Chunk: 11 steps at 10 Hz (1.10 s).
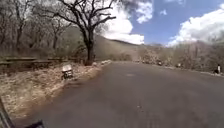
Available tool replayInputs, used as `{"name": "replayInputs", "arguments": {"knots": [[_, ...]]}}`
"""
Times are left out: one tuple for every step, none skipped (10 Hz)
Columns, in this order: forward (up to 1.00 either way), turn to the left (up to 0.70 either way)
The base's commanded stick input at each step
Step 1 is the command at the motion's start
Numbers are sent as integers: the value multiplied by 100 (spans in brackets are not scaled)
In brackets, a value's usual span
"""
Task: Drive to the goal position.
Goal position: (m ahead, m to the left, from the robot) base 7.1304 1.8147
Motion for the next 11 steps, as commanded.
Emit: {"name": "replayInputs", "arguments": {"knots": [[70, -20], [70, -26], [70, 0], [70, 0], [70, 0], [70, 0], [70, 0], [70, 0], [70, 0], [70, 0], [70, 0]]}}
